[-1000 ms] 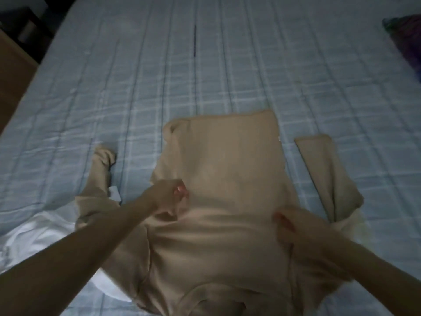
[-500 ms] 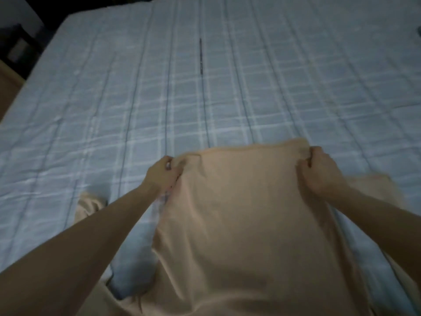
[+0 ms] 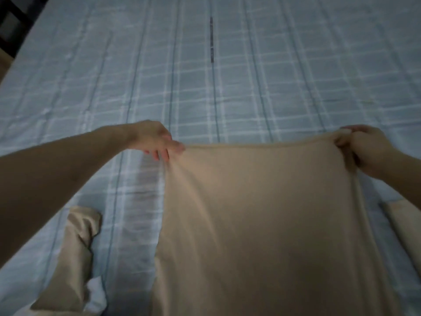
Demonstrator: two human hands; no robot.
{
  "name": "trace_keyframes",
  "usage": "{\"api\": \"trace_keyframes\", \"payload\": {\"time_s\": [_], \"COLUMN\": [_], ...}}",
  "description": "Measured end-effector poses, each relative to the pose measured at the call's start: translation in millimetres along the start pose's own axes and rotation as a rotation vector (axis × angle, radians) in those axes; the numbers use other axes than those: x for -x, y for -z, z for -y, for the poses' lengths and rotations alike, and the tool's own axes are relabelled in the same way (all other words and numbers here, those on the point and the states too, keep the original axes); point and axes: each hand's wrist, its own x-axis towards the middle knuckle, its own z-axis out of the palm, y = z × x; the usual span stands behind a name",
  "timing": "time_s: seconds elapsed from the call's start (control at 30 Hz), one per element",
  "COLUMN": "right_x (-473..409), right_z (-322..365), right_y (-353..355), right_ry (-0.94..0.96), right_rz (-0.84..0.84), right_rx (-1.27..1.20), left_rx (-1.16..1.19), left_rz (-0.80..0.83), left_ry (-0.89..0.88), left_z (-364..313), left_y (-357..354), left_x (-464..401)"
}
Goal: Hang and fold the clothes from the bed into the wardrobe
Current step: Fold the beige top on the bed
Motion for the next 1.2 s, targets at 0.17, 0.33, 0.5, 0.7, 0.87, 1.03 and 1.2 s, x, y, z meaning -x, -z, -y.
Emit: {"api": "trace_keyframes", "payload": {"time_s": [0.17, 0.33, 0.5, 0.7, 0.87, 1.03, 1.2], "right_x": [-27, -54, -40, 66, 87, 95, 114], "right_z": [15, 34, 36, -22, -94, -71, -101], "right_y": [-14, -25, -41, -28, -9, 33, 112], "right_ry": [0.052, 0.171, 0.249, 0.77, 0.871, 0.969, 0.21], "right_rz": [-0.105, -0.3, -0.358, -0.222, 0.152, 0.024, -0.198], "right_rx": [-0.03, 0.092, 0.249, 0.554, 0.995, 1.028, 0.941], "left_rx": [-0.189, -0.284, -0.123, -0.031, -0.216, -0.315, -0.505], "left_rz": [-0.319, -0.573, -0.711, -0.87, -0.743, -0.429, -0.4], "left_ry": [-0.012, 0.124, 0.087, -0.006, -0.547, -0.404, -0.314], "left_z": [-5, -13, -18, -31, -55, -82, -136], "left_y": [16, 21, -5, -102, -187, -238, -227], "left_x": [-31, -54, -61, -21, 38, 64, 84]}}
